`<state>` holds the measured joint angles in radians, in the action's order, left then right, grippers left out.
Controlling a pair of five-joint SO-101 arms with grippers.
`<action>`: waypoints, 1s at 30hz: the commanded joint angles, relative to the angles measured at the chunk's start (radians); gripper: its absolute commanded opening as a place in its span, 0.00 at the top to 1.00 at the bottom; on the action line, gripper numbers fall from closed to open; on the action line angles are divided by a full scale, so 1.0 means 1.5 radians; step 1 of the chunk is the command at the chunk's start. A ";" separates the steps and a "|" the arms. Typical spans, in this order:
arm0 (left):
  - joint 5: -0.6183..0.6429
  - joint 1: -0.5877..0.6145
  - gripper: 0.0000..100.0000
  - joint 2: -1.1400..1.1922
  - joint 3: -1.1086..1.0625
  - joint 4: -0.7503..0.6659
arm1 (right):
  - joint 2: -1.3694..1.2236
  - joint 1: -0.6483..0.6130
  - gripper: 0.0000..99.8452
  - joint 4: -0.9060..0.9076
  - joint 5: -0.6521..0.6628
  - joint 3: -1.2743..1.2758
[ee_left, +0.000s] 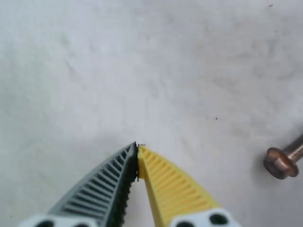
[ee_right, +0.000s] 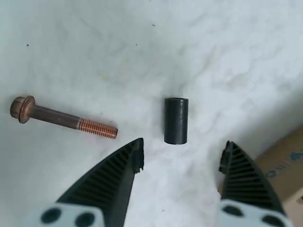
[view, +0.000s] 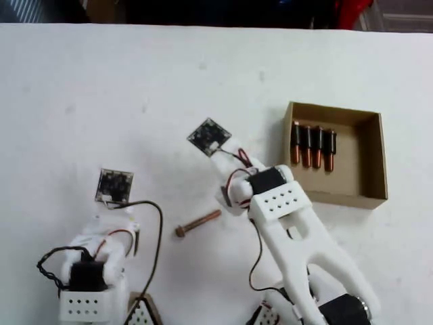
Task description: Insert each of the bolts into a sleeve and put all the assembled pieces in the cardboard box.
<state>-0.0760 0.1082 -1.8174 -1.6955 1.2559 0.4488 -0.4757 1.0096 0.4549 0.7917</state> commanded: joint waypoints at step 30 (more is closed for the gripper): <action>-0.009 0.007 0.98 -0.004 0.001 0.004 | -0.292 0.035 0.85 -0.048 0.052 -0.155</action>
<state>-0.0760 0.1082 -1.8174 -1.6955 1.2559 0.0130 -0.4542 0.9651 0.5178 0.5953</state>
